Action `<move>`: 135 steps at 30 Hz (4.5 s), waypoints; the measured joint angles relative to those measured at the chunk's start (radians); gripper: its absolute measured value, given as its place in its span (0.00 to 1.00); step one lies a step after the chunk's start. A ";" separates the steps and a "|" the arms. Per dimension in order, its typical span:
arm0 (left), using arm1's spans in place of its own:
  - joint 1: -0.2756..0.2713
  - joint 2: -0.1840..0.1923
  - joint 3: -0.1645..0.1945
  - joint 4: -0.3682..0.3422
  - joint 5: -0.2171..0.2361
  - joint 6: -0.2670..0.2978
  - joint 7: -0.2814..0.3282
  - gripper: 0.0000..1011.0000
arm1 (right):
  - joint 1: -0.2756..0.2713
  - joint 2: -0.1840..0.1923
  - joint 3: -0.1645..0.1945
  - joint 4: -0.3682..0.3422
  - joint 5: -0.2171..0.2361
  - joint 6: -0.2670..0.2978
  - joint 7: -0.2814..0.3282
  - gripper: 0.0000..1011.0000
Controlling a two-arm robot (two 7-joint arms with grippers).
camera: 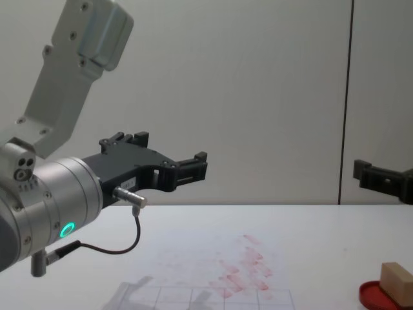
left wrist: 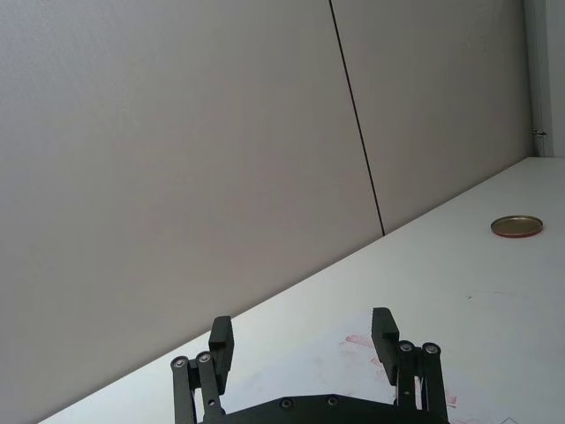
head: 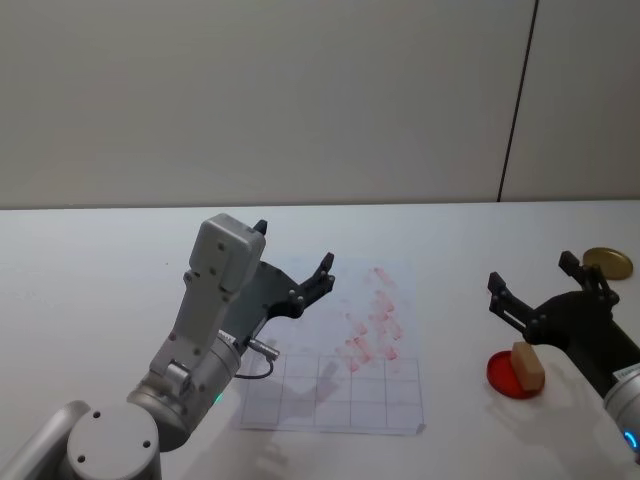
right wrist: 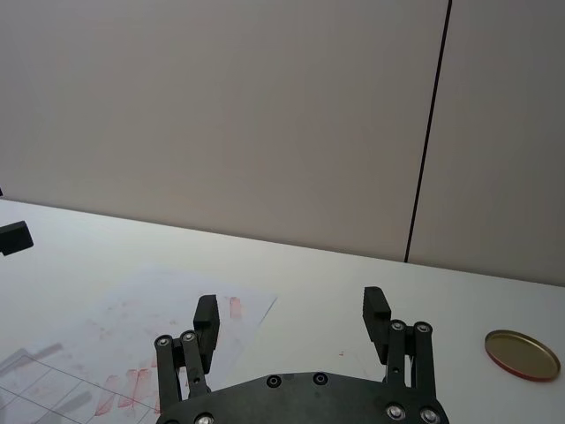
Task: Use the one hand to pick up the stamp and affix it onto the A4 paper.
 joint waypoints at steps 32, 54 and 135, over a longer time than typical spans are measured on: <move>0.000 0.000 0.000 0.000 0.000 0.000 0.000 0.98 | 0.003 -0.011 -0.004 0.003 -0.007 0.013 -0.013 0.99; 0.000 0.000 0.000 0.000 0.000 0.000 0.000 0.98 | 0.052 -0.108 -0.037 0.046 -0.033 0.262 -0.165 0.99; 0.000 0.000 0.000 0.000 0.000 0.000 0.000 0.98 | 0.042 -0.180 -0.018 -0.026 -0.071 0.435 -0.180 0.22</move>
